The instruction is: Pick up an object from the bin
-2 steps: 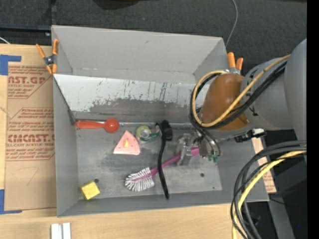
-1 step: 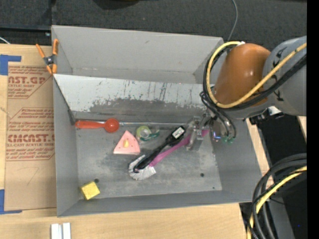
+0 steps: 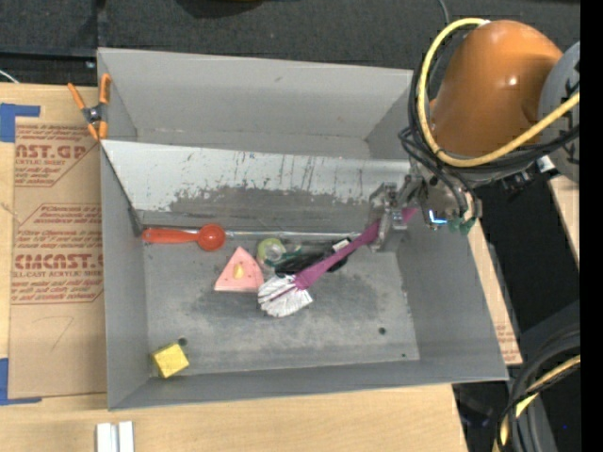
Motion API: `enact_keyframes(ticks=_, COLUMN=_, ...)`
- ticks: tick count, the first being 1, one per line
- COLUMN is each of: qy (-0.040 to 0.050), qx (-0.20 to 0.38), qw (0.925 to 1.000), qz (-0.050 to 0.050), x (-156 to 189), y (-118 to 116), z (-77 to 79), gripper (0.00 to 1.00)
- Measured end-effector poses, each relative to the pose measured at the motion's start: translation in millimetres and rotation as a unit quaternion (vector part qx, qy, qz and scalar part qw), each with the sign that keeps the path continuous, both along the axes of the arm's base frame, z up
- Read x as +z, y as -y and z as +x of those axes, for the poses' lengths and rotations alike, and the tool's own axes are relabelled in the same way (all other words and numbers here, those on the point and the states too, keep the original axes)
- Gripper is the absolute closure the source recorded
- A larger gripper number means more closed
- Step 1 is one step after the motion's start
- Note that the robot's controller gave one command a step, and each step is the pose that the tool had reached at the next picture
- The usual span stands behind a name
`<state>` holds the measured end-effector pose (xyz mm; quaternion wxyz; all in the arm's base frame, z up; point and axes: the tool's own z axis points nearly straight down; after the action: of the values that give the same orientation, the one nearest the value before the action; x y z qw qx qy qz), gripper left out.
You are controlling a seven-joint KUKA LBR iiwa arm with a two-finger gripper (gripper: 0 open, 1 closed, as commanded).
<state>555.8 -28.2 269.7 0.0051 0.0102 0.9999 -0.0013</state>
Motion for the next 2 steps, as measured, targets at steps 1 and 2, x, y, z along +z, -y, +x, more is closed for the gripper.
enact_keyframes(ticks=1, qy=-0.0005, qx=-0.035, qw=0.9994, qz=0.002, x=-101.9, y=-15.5, z=-0.2, gripper=1.0)
enact_keyframes(ticks=2, qy=-0.0099, qx=-0.03, qw=0.9995, qz=0.001, x=-100.2, y=-12.5, z=-1.6, gripper=1.0)
